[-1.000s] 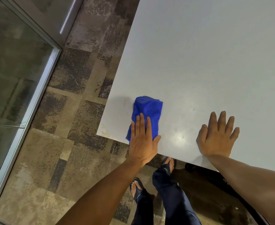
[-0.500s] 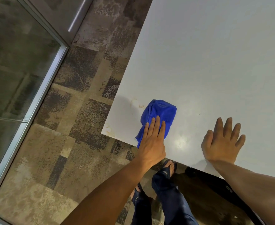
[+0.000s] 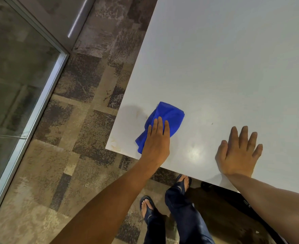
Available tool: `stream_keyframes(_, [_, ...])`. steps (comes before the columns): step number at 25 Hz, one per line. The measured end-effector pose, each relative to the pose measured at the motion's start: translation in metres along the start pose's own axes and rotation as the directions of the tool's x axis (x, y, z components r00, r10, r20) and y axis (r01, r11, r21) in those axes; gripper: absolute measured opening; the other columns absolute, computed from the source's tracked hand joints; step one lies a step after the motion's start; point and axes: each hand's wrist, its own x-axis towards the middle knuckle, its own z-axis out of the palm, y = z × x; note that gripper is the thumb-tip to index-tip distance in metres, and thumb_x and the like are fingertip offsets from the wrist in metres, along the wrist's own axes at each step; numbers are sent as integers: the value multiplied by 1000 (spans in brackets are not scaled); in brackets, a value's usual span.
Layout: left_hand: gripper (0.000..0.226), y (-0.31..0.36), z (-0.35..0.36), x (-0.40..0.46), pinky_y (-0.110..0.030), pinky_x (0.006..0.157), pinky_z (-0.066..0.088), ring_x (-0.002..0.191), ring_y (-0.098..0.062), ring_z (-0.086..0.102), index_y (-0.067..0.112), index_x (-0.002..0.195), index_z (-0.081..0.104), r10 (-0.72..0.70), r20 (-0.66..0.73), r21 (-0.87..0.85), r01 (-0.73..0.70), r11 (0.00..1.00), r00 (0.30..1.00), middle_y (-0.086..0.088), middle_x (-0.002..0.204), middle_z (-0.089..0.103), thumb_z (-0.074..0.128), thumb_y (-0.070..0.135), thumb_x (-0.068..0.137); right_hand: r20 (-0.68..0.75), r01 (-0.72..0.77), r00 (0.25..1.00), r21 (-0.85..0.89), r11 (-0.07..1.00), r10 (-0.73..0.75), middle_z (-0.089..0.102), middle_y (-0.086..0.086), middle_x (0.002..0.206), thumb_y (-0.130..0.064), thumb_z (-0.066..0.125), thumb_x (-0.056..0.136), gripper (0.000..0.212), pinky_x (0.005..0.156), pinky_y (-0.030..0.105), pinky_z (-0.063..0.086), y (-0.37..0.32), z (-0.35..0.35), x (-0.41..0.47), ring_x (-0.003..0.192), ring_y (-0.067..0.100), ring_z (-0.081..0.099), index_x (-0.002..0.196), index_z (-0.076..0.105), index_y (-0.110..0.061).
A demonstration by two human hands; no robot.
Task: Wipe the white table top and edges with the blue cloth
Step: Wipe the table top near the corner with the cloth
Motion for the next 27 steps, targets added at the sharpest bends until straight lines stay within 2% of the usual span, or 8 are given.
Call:
stream_keyframes(7, [72,13,-14,-17,-37,123,13,153,-28,9,8,157,17,58,134,-395,0,919,989,-11,166,12,43,-13,93,14,3,1000,13,1000,-3,19,12,173,-46,27,103,65,124,64,10,-3,-5,0,160,39,9,163,26,-21])
stream_keyframes(12, [53,-13,-83,-11,-11,106,32,127,-7,49,14,144,50,-224,-144,-736,47,675,964,-1,144,54,43,-5,94,10,0,1000,5,1000,0,18,11,173,-48,25,103,65,124,63,9,-2,-3,-1,160,38,8,163,25,-22])
stream_keyframes(15, [51,-57,-129,23,-14,86,49,99,-12,62,13,136,58,-229,-337,-623,-34,782,913,3,119,64,43,-2,90,12,-4,1000,-2,1000,4,18,11,173,-47,26,103,65,124,63,9,-3,-5,-1,160,38,7,163,25,-22])
stream_keyframes(17, [52,-80,-144,46,-18,80,52,89,-13,61,12,131,63,-136,-337,-533,-70,843,932,0,111,69,42,1,85,21,-8,1000,-3,1000,8,17,11,173,-47,26,103,65,125,63,9,-3,-6,0,160,38,7,163,25,-23])
stream_keyframes(20, [55,-98,-135,71,-30,98,52,109,-17,60,13,136,60,-109,-222,-496,-16,868,969,-6,130,66,43,-2,86,27,-15,1000,-2,1000,15,16,10,174,-47,24,103,65,125,64,9,-4,-6,-1,160,37,5,163,25,-24])
stream_keyframes(23, [66,-108,-112,86,-41,122,26,147,-24,32,21,149,44,-14,-4,-389,12,921,1000,-3,159,37,45,-3,87,32,-19,999,-6,1000,19,14,9,174,-46,24,103,64,125,63,8,-4,-7,-1,161,36,3,163,24,-24])
stream_keyframes(25, [78,-114,-99,88,-43,123,17,153,-26,13,21,156,25,129,155,-139,-108,984,979,-2,166,17,54,3,86,40,-20,999,-7,1000,20,13,9,174,-46,24,103,65,125,62,6,-5,-8,-2,161,36,3,164,24,-24])
stream_keyframes(27, [83,-118,-88,89,-46,122,16,153,-29,12,15,157,18,223,122,-19,-222,975,967,-6,167,13,63,20,88,45,-23,999,0,1000,23,13,9,174,-46,24,103,65,125,62,6,-5,-9,-2,161,36,2,164,24,-23])
